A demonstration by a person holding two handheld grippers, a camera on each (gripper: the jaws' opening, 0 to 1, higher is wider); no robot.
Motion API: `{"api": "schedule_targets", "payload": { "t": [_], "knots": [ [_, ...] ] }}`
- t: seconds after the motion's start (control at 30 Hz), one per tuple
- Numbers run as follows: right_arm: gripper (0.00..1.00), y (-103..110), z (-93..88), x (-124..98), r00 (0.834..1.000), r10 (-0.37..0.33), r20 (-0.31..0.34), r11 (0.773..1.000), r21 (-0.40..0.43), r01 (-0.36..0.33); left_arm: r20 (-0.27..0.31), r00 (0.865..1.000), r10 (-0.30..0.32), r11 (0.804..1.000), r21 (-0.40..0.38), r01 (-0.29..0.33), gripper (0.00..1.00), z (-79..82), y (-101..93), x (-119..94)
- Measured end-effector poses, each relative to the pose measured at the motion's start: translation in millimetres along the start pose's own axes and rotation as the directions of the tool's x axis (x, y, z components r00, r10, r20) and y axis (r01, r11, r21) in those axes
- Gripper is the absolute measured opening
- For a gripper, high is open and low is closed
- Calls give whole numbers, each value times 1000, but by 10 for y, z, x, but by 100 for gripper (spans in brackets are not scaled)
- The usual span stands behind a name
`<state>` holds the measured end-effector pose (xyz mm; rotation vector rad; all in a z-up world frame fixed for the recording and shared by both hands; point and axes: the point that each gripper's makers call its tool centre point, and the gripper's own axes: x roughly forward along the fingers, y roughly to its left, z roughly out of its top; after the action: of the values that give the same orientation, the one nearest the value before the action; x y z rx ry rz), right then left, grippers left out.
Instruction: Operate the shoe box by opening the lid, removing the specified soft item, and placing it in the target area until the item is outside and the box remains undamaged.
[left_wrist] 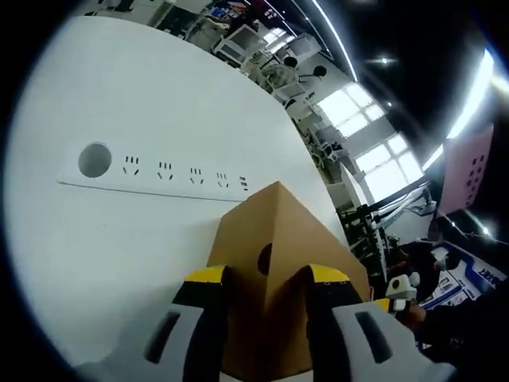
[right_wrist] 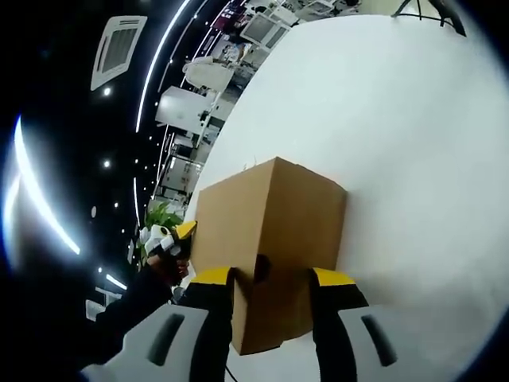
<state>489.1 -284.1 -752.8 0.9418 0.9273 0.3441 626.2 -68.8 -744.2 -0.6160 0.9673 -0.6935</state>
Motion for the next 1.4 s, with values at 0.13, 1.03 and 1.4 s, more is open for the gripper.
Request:
{"api": "schedule_targets", "payload": {
  "t": [0.13,1.03,1.4],
  "knots": [
    [35,-6,13,4,1000,1,6,1000,-5,-1,14,1000,4,1000,-4,-4,37,-7,1,-10],
    [36,-36,117,-28,1000,0,-1,999,-44,0,35,999,39,998,-41,-37,37,-156,-57,-110],
    [36,-62,162,-44,1000,5,-18,998,-58,-6,54,997,54,997,-63,-50,37,-236,-84,-146]
  ]
}}
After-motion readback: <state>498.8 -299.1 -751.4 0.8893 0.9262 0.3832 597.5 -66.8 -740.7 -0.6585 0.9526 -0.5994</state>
